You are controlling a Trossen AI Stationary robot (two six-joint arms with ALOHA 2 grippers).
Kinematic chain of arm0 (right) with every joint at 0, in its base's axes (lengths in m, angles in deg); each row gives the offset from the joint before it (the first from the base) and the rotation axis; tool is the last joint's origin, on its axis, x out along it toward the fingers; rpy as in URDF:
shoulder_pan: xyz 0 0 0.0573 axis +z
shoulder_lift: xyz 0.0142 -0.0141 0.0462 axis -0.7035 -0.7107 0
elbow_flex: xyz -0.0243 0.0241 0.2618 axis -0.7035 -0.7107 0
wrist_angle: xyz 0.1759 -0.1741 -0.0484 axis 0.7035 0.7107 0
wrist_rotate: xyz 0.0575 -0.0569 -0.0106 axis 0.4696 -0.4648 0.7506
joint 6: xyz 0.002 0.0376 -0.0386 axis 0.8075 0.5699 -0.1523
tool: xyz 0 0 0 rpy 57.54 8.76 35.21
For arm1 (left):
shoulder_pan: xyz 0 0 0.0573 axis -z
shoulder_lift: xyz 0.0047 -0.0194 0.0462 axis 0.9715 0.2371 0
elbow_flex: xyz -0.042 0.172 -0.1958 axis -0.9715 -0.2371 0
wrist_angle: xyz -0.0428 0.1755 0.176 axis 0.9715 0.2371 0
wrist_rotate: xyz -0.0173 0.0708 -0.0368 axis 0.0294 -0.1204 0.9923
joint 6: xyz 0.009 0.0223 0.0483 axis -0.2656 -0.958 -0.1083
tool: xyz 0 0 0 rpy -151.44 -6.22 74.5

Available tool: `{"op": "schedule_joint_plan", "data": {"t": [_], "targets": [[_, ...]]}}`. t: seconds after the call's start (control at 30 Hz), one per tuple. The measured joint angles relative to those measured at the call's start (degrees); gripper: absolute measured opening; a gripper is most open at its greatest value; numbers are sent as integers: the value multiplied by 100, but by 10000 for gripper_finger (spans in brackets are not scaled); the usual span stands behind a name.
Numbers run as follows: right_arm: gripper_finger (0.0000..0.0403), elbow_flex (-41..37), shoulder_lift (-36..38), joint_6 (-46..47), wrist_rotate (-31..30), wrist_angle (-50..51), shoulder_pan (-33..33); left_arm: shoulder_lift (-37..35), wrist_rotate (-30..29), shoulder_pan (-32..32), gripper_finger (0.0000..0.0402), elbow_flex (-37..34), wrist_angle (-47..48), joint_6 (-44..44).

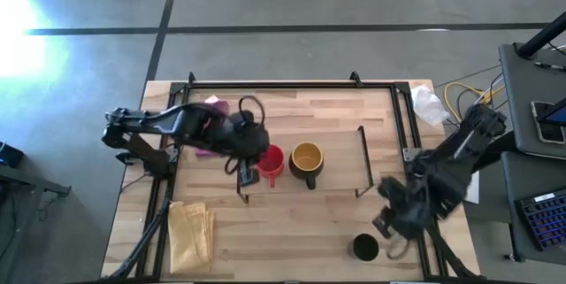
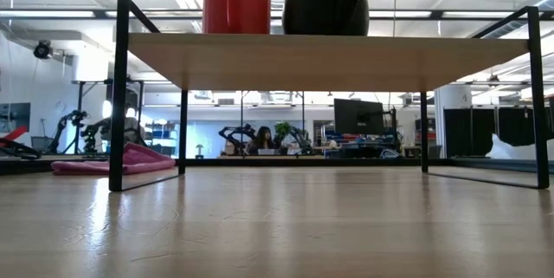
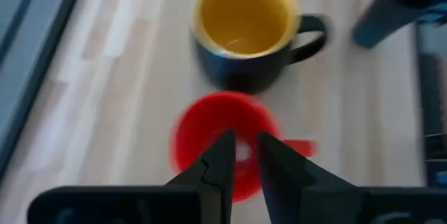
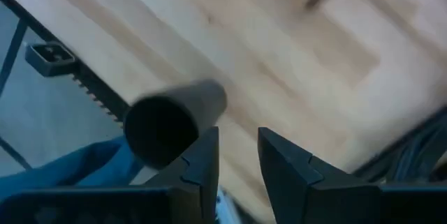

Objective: Stack small to large cups/mugs on shelf
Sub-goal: Put the black cup on the shelf

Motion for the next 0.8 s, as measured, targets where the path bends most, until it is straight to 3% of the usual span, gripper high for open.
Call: {"op": "schedule_joint_plan", "data": {"t": [0.23, 0.4, 0.8], "targets": [[93, 39, -851, 1478, -154, -356, 739, -599, -162, 661, 45, -978, -1099, 474], [93, 55, -1429, 1482, -153, -1022, 758, -893, -380, 886, 45, -1437, -1213, 935], [93, 247, -1945, 1723, -469, -1079, 751, -1071, -426, 1180, 45, -1729, -1300, 1371]]}}
